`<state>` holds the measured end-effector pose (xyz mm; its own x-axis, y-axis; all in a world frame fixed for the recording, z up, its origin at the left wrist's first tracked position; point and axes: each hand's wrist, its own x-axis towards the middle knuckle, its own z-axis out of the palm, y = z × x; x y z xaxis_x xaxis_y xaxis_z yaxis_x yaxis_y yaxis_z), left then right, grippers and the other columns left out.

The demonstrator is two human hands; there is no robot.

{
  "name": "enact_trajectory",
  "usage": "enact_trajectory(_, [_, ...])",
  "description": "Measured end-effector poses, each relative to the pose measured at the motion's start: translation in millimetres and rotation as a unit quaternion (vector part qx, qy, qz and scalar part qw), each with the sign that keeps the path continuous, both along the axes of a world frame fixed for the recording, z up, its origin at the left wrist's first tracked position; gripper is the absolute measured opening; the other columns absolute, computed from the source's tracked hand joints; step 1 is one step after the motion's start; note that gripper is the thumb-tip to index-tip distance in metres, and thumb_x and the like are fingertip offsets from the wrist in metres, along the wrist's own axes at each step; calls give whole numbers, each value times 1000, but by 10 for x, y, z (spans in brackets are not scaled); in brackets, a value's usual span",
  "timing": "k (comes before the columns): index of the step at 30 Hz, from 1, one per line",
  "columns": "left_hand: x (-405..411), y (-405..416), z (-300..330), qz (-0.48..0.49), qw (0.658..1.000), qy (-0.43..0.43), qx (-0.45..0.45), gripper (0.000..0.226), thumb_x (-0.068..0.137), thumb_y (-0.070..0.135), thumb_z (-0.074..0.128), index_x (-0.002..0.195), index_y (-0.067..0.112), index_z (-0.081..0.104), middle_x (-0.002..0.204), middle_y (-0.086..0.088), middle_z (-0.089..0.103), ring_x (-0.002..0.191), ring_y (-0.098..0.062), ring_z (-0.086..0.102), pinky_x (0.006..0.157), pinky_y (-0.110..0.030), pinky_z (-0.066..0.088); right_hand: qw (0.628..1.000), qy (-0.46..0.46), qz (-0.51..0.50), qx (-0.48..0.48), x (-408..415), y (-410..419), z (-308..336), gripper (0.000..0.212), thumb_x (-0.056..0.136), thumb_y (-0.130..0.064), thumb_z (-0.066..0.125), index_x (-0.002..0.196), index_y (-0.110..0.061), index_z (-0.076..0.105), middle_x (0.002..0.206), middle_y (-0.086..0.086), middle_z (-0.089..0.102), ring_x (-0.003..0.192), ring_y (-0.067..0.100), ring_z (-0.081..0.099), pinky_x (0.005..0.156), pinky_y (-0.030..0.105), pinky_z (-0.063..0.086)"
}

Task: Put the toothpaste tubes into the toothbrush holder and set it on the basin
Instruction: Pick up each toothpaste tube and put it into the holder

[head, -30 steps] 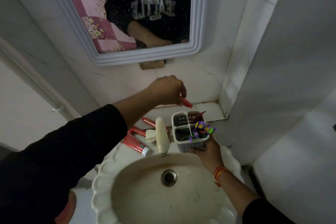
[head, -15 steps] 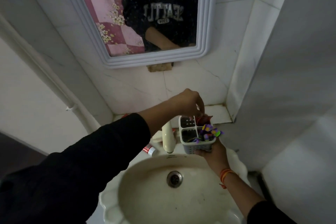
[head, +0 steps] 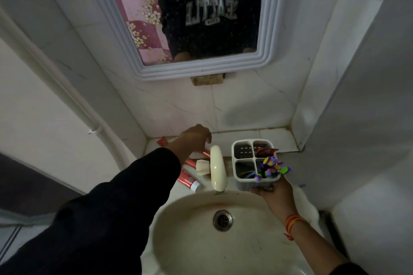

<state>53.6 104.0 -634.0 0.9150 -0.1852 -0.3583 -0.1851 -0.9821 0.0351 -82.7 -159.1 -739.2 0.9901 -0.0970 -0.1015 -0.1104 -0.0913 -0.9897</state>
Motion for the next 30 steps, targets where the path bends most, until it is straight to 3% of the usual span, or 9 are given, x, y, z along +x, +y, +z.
enact_trajectory(3, [-30, 35, -200, -31, 999, -12, 24, 35, 79, 33, 76, 113, 28, 68, 115, 3, 63, 104, -23, 67, 72, -27, 43, 1000, -8, 6, -17, -14, -9, 8, 59, 61, 15, 81, 102, -25, 65, 99, -3, 70, 92, -3, 67, 67, 12, 55])
enact_trajectory(8, [-30, -2, -386, -84, 995, -25, 47, 34, 88, 43, 61, 113, 20, 62, 111, -6, 64, 106, -28, 64, 74, -33, 46, 1000, 21, 15, 13, 24, -45, 27, 57, 54, -8, 86, 96, -43, 69, 101, -9, 74, 106, 28, 67, 86, 51, 57])
enact_trajectory(10, [-33, -2, -416, -78, 996, -31, 35, 36, 90, 42, 58, 118, 19, 58, 114, -8, 62, 108, -29, 62, 73, -35, 45, 999, 33, 20, 14, 66, -61, 51, 56, 61, 6, 81, 97, -34, 67, 102, -4, 71, 109, 35, 64, 87, 57, 55])
enact_trajectory(12, [-35, -8, -381, -52, 998, -40, -12, 34, 92, 40, 57, 117, 15, 59, 111, -10, 60, 101, -29, 63, 70, -33, 44, 999, 39, 35, -1, 94, -80, 89, 62, 63, 19, 76, 100, -29, 62, 104, -2, 69, 111, 35, 63, 87, 54, 57])
enact_trajectory(16, [-19, -51, -89, -8, 982, -78, -174, 34, 92, 31, 68, 116, 11, 56, 108, -13, 65, 96, -31, 65, 75, -35, 51, 996, 22, 54, -68, 87, -128, 127, 60, 59, 1, 88, 103, -32, 64, 108, -1, 72, 106, 18, 67, 94, 47, 55])
enact_trajectory(20, [-107, -187, 322, 21, 922, -90, -376, 51, 79, 20, 84, 117, 19, 52, 103, -7, 72, 87, -24, 74, 81, -38, 60, 994, 21, 52, -92, 66, -113, 208, 59, 59, 2, 88, 96, -36, 63, 98, -11, 70, 95, 5, 65, 92, 40, 54])
enact_trajectory(22, [-159, -292, 518, 19, 898, -92, -430, 39, 80, 26, 84, 106, 23, 55, 101, -5, 72, 86, -22, 75, 76, -35, 62, 993, 19, 56, -98, 58, -117, 243, 59, 58, 0, 89, 94, -37, 62, 97, -15, 68, 93, -1, 62, 91, 37, 53])
enact_trajectory(26, [-315, -502, 831, 15, 865, -66, -497, 19, 95, 33, 68, 107, 19, 64, 102, -4, 72, 88, -18, 74, 73, -31, 63, 992, 22, 64, -102, 52, -131, 279, 57, 58, -2, 90, 94, -37, 63, 97, -16, 68, 97, 11, 65, 91, 38, 53])
enact_trajectory(30, [-427, -633, 894, -14, 920, -92, -380, 28, 83, 38, 80, 101, 17, 79, 79, 14, 70, 68, 0, 63, 68, -18, 47, 993, 13, 62, -100, 30, -105, 314, 59, 59, 0, 89, 101, -32, 61, 99, -9, 68, 103, 18, 63, 90, 36, 52])
